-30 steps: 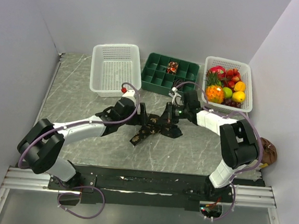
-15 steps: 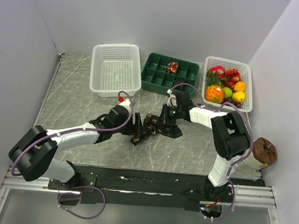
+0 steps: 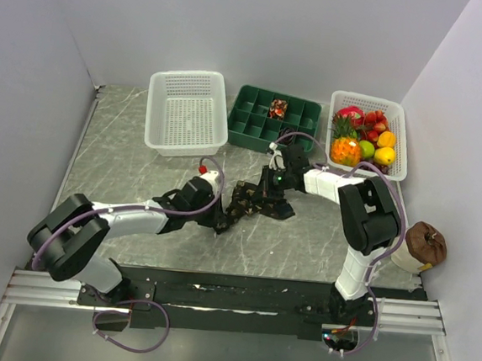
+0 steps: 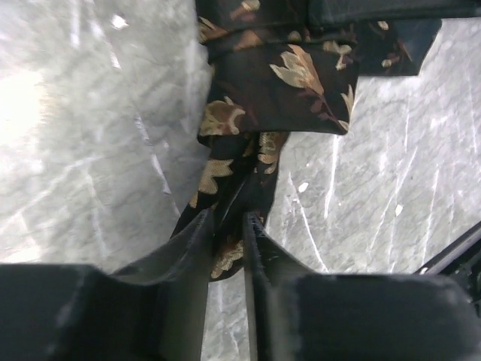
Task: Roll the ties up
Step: Roll the tie at the center of the board.
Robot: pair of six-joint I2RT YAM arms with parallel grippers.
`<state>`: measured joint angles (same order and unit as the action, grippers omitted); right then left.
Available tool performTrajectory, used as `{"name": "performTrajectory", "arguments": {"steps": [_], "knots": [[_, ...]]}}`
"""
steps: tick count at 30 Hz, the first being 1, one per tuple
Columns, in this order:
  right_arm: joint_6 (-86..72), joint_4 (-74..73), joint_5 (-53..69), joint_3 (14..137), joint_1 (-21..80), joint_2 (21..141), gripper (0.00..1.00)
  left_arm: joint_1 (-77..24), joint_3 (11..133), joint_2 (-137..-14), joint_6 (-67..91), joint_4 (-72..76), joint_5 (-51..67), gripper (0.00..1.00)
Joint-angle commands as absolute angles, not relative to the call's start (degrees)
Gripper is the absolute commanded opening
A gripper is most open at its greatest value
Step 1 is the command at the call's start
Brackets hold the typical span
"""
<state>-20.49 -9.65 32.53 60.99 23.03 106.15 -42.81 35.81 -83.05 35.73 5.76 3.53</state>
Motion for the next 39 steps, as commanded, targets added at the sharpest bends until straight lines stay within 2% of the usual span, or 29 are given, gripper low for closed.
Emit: {"name": "performTrajectory", "arguments": {"steps": [1, 2, 3, 14, 22, 31, 39], "knots": [[-19.6, -10.5, 30.7, 63.0, 23.0, 107.2, 0.00, -43.5, 37.5, -84.8, 35.9, 11.6, 6.4, 0.15], [-19.6, -10.5, 30.8, 63.1, 23.0, 107.4, 0.00, -43.9, 37.5, -85.2, 36.0, 12.5, 6.8, 0.10], [-19.6, -10.5, 30.8, 63.1, 23.0, 107.5, 0.00, -43.9, 37.7, -85.7, 36.3, 13.9, 6.9, 0.01], [-19.0, -11.3, 30.9, 63.5, 23.0, 109.1, 0.00, -45.3, 44.2, -88.9, 34.0, 19.1, 2.4, 0.01], [-19.0, -11.3, 31.3, 63.5, 23.0, 110.2, 0.01, -45.3, 46.8, -93.5, 34.8, 22.1, 4.1, 0.01], [-18.9, -11.3, 31.3, 63.5, 23.0, 111.1, 0.00, -45.1, 51.0, -94.7, 34.4, 22.8, -5.3, 0.01], [-19.1, -11.2, 31.1, 63.6, 22.9, 111.4, 0.00, -43.6, 57.0, -104.3, 33.0, 20.0, -5.6, 0.01]]}}
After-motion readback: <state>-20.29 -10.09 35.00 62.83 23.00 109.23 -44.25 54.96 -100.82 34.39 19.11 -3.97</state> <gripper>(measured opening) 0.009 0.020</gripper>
